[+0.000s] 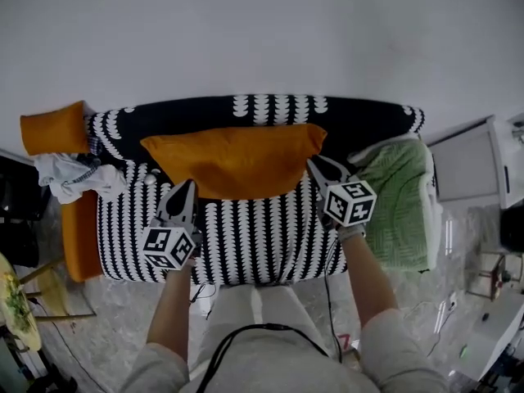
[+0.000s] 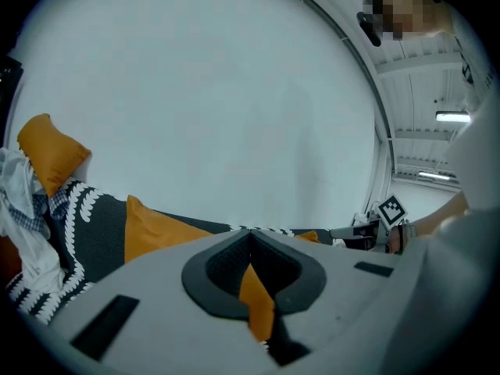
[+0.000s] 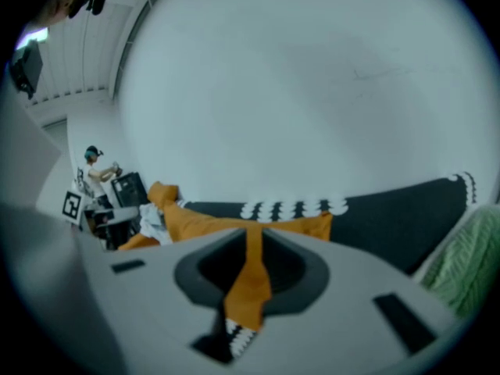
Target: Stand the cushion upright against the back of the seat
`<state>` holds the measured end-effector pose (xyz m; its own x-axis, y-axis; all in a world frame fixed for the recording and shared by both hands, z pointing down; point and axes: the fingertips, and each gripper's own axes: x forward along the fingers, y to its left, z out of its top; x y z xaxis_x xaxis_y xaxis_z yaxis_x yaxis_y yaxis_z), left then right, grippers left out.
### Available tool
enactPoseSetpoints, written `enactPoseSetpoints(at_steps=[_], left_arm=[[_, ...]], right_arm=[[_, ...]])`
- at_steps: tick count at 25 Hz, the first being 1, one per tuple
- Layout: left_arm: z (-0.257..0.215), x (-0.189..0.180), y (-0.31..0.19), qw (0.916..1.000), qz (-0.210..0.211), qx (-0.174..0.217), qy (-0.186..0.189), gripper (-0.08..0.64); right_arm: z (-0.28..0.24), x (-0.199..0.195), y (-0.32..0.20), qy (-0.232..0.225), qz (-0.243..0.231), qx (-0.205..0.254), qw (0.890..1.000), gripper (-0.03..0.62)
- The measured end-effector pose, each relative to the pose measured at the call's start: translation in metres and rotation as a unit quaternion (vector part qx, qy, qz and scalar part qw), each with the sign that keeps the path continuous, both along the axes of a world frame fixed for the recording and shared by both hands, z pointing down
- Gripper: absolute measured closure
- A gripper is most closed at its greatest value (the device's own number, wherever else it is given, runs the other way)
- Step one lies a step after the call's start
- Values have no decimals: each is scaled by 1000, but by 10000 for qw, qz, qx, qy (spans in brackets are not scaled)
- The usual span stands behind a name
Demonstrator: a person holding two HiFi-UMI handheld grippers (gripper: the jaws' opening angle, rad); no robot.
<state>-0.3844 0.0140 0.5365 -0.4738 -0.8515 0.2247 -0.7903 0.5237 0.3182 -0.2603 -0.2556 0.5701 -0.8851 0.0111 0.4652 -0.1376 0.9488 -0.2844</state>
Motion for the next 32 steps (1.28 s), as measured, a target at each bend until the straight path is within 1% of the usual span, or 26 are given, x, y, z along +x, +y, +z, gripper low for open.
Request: enactPoseSetpoints(at_steps=[6,10,14,18,24,29,32], left_arm=[[-11,9,0,9999,144,25,-17,535],[-24,16,-1,9994,333,-14,-82,535],[-43,23,-2,9985,531,50,-140,535],[-60,29,1,9980,591,155,-173,535],[-86,38,1,9968,725,280,-194,535],[-106,55,-2,9950,885,451,-116,535],[-116,63,-1,9939,945,573,-26,535]], right_arm=[[-27,10,38,-155,-430,166,9988,561],[-50,17,57,-338,-624,86,9974,575],[-78,24,75,-480,-865,90,9951,575],[-102,30,96,-624,-1066,163,9922,575],[-130,37,119,-787,-1247,103,9890,575],[-156,49,132,-984,-1279,-37,9869,575],[-167,54,143,-1025,-1383,-59,9851,575]])
